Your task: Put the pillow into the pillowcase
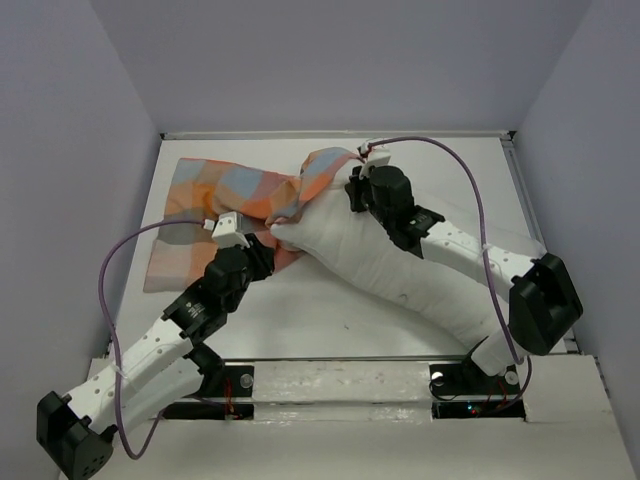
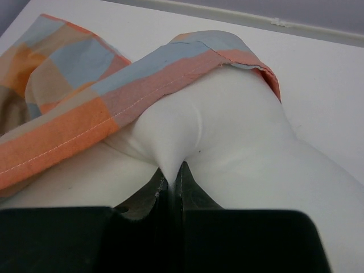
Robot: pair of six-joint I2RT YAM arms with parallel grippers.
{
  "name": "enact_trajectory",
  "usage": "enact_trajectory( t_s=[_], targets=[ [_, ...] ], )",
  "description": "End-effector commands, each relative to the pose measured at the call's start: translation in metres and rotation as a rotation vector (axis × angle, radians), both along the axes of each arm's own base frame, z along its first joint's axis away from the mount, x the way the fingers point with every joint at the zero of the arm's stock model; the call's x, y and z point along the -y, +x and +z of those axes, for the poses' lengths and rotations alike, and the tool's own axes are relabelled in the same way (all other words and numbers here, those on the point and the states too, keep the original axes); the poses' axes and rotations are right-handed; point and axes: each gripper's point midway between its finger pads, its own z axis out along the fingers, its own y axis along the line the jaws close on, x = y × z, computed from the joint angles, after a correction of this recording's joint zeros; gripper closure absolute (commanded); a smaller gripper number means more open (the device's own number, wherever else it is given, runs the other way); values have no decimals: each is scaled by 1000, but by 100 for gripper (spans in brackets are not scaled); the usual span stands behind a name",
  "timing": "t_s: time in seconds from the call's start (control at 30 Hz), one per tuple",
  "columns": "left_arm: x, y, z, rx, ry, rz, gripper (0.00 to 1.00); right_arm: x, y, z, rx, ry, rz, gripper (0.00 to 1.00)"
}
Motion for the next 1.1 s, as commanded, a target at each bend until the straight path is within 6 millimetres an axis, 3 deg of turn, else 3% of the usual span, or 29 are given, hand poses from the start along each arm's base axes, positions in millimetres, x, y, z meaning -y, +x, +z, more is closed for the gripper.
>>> enact_trajectory(
  t_s=[0.0,0.03,0.13,0.17,0.27,0.3,0.33,0.37,0.47,0.63,0.8,0.87,0.93,0.97,1.07],
  targets=[
    [8,26,2,78,-115,75,64,10,3,56,76,205,64,100],
    [11,29,-11,61,-98,62,67,6,0,57,65,222,103,100],
    [23,40,-16,121,-173,4,66,0,-1,59,54,234,128,100],
    [22,46,-23,118,-169,14,62,-1,-1,59,46,239,131,100],
    [24,64,-1,237,-219,-16,50,-6,-2,62,41,247,154,100],
    [25,64,-6,224,-212,-21,48,-6,-2,64,44,249,154,100],
    [28,70,9,280,-217,-33,47,-7,-2,63,42,248,156,100],
    [32,74,6,281,-204,-44,47,-7,-2,64,43,249,157,100],
    [48,84,22,342,-210,-107,46,-8,-2,64,38,252,159,100],
    [54,95,9,326,-202,-123,46,-8,-3,66,38,253,165,100],
    [62,90,8,344,-255,-164,46,-9,-3,64,31,247,170,100],
    [57,97,12,353,-241,-130,59,-9,-3,64,29,248,167,100],
    [51,106,10,338,-202,-79,88,-7,-3,63,29,249,160,100],
    [46,110,12,339,-190,-48,96,-6,-2,62,28,246,149,100],
    [41,106,13,316,-164,-43,100,0,7,59,28,230,96,100]
  ],
)
